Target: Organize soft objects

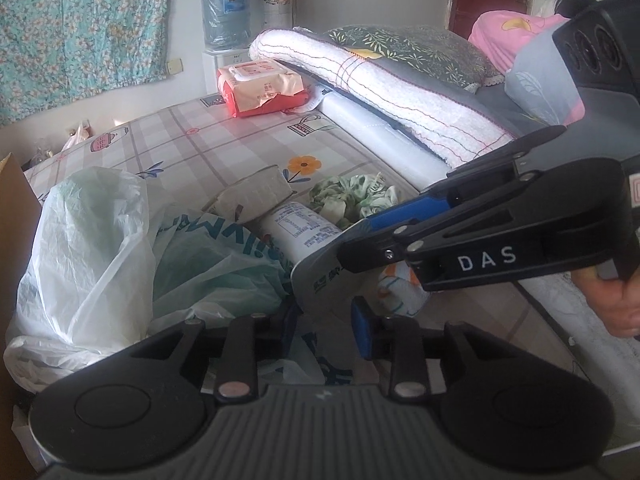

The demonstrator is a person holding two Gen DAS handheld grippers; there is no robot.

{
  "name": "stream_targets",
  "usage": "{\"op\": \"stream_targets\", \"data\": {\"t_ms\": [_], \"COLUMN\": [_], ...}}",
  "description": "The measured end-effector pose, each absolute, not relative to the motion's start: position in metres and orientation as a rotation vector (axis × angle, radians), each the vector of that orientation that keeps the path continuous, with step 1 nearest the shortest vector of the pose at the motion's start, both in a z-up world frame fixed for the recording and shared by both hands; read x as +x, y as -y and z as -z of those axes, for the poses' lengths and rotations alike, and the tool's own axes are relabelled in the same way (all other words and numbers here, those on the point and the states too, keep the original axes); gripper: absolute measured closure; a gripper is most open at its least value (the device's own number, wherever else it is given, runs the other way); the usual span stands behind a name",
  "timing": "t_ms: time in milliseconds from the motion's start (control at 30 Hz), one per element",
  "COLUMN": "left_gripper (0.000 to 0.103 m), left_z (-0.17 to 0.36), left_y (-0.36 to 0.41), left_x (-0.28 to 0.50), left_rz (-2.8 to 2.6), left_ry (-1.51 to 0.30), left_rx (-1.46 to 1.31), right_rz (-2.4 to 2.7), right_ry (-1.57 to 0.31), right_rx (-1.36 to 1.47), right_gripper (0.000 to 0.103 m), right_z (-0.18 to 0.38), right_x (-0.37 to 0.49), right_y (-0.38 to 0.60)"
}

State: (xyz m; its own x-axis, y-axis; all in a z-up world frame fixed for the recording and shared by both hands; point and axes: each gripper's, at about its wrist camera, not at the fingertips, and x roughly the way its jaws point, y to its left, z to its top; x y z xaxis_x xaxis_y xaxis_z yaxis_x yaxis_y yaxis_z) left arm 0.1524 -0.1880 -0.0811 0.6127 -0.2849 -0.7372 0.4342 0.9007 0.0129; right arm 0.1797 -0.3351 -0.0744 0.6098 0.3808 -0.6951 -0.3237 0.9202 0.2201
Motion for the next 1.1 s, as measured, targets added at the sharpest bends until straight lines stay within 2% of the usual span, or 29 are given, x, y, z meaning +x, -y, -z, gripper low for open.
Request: {"op": "stream_targets", "data": {"t_ms": [167, 233, 533, 767, 1100], "left_gripper": [0.053, 0.052, 0.057, 0.057, 0.057], "left_z": [0.083, 0.084, 0.077, 0.052, 0.026], "left_y": [0.193, 0.194, 0.189, 0.172, 0.156], "left_x": [0.154, 0.155, 0.154, 0.151, 0.121], "left_rz": [0.421, 0.415, 0.405, 0.424, 0.481], "left_ry": [-0.810, -0.806, -0.776, -0.739, -0.753], "left_rx": [0.190, 0.178, 0.100, -0.046, -0.102], "right_rz": [-0.420, -0.422, -0.399, -0.396, -0.390], "right_ry": [-0.816, -0.824, -0.818, -0.785, -0.786], "right_rx": [0.111, 0.142, 0.280, 0.412, 0.659], "right_gripper": [0.077, 0.077, 0.081, 0.082, 0.083], "right_z": [0.076, 0.076, 0.068, 0.047, 0.030], "right_x": [0.179, 0.178, 0.168, 0.162, 0.118], "right_y": [0.336, 0.339, 0.354, 0.367, 0.371]}}
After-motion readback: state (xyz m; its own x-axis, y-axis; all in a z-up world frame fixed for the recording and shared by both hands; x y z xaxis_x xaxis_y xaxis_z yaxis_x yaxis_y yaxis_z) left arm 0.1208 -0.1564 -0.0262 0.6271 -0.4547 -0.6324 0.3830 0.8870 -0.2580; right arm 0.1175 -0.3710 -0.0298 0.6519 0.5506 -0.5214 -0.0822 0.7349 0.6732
